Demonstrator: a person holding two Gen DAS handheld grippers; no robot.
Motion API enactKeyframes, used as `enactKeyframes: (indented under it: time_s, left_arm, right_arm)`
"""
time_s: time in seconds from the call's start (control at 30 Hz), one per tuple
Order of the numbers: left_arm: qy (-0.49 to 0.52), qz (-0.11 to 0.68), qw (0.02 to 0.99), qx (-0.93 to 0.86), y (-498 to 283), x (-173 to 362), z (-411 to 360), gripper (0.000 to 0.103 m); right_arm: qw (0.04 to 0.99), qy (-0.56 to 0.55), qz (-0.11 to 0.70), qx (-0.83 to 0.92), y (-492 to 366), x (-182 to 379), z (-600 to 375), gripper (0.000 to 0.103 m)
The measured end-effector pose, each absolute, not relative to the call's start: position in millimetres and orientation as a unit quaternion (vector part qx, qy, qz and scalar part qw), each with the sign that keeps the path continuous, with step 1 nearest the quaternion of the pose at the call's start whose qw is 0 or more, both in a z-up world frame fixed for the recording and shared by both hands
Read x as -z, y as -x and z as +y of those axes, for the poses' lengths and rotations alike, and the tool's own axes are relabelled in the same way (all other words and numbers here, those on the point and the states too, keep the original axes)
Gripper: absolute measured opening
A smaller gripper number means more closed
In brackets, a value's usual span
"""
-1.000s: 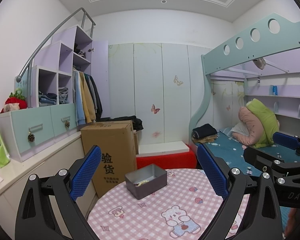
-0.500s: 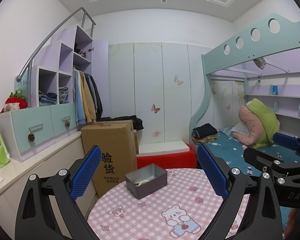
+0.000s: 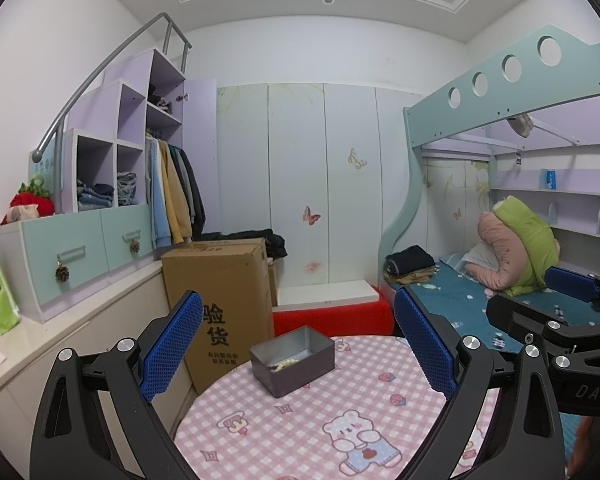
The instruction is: Organize jewelry
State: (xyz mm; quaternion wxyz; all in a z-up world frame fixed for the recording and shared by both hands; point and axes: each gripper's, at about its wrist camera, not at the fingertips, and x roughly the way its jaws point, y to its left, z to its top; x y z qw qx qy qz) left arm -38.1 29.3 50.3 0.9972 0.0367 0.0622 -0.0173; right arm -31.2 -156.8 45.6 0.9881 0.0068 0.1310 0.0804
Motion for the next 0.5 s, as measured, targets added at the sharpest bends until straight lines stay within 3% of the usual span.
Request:
enactKeyframes:
  time_s: [0.5]
  left_arm:
    - [-0.035,0.081,0.996,0.021,28.2,-43.2,30.3,0.093]
  right_arm:
    - [0.987,-0.01,0.14,-0.079,28.5,-38.9,-155.3,0.093]
